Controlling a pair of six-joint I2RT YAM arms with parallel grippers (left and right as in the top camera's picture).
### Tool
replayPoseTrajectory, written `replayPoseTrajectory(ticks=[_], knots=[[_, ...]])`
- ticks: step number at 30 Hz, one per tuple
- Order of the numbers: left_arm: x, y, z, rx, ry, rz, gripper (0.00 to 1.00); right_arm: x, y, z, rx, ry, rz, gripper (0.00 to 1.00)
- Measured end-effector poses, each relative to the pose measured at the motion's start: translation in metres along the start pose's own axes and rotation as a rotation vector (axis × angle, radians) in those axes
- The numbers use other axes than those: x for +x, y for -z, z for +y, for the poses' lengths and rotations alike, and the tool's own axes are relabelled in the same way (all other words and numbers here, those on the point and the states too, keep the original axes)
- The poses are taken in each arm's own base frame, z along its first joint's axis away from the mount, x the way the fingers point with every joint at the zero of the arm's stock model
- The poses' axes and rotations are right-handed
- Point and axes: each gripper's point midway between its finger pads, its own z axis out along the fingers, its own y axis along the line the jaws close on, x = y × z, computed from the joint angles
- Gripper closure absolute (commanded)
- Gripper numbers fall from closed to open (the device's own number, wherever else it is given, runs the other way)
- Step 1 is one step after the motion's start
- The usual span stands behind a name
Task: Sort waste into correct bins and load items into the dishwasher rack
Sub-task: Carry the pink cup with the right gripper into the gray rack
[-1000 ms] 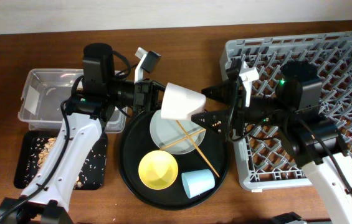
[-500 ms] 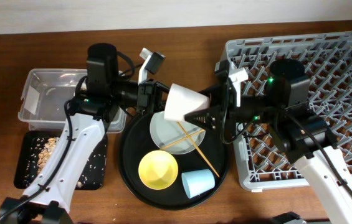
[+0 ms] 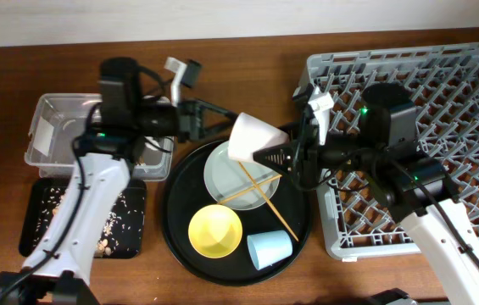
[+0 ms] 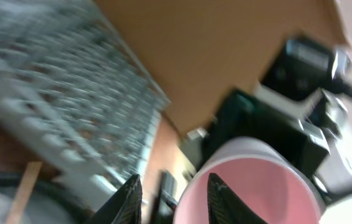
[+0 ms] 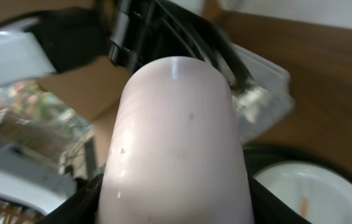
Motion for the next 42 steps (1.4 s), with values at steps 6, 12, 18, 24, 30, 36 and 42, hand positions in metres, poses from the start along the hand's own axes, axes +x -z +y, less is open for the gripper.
replayPoseTrajectory(ticks=[6, 12, 18, 24, 30, 36, 42], knots=[[0.007, 0.062, 0.083, -0.398, 0.29, -0.141, 0.65, 0.044, 0.034, -0.086, 0.498, -0.245, 0.107, 0.5], [0.058, 0.093, 0.129, -0.74, 0.4, -0.046, 0.66, 0.051, 0.127, -0.152, 0.924, -0.42, 0.076, 0.51], [0.072, 0.102, 0.139, -0.85, 0.357, 0.021, 0.66, 0.069, 0.137, -0.196, 1.001, -0.48, 0.148, 0.5], [0.078, 0.083, 0.135, -0.85, 0.297, 0.086, 0.66, 0.066, 0.119, -0.244, 1.002, -0.426, 0.15, 0.5], [0.086, 0.067, 0.133, -0.866, 0.247, 0.146, 0.66, 0.065, 0.112, -0.262, 1.002, -0.412, 0.142, 0.5], [0.089, 0.059, 0.133, -0.892, 0.214, 0.172, 0.64, 0.085, 0.099, -0.285, 0.996, -0.448, 0.191, 0.38], [0.089, 0.065, 0.138, -0.934, 0.206, 0.172, 0.61, 0.087, 0.097, -0.287, 0.99, -0.449, 0.201, 0.08]])
